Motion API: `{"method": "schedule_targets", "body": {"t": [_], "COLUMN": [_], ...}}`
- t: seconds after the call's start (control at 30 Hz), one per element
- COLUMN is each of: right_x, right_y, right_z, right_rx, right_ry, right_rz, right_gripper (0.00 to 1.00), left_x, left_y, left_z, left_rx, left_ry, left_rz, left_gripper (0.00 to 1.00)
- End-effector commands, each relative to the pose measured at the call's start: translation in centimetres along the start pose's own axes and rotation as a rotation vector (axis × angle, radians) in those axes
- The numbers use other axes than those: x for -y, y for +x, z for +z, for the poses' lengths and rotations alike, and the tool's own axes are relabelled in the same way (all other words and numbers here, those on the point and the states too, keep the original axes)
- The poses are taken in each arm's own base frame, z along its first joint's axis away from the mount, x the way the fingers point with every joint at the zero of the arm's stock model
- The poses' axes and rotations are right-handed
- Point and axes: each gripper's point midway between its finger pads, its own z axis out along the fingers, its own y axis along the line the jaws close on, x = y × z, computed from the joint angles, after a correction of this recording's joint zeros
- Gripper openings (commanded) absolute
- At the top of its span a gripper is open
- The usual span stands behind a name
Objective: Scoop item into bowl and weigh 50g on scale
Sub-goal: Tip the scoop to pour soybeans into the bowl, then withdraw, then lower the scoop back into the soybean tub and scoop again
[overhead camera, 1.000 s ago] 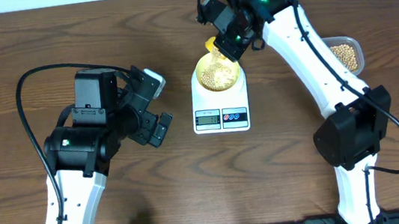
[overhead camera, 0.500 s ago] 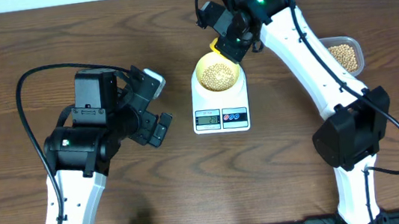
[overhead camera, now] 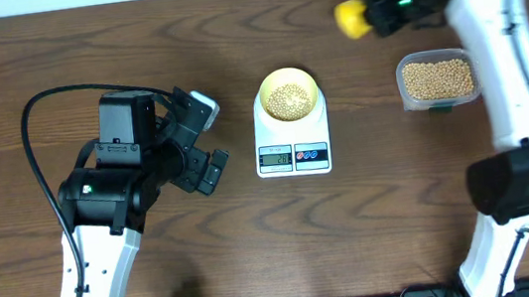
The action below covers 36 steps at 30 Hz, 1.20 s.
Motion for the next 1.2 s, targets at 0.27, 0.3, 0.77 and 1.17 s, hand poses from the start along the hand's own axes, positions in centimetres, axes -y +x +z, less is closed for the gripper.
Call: {"method": "schedule_targets", "body": {"t": [0.27, 0.3, 0.77, 1.17], "right_x": [10.4, 10.5, 13.0, 10.9], "right_y": [8.5, 9.0, 14.0, 14.3], "right_z": [-3.0, -2.7, 2.1, 6.0], "right_rx": [-0.243, -0.262, -0.405, -0.354], "right_ry": [0.339, 0.345, 0.654, 0.469], "right_rz": [0.278, 0.283, 0.343, 0.415], "right_gripper": [0.01, 0.01, 0.01, 0.01], "left_x": [0.1, 0.1, 0.1, 0.1], "left_y": [0.1, 0.1, 0.1, 0.1], "left_z": [0.1, 0.1, 0.1, 0.1], "left_rx": [-0.003, -0.002, -0.002, -0.002], "left_ry": [0.015, 0.015, 0.015, 0.015], "left_rz": [0.008, 0.008, 0.008, 0.008], "left_gripper": [0.97, 0.98, 0.98, 0.98]}}
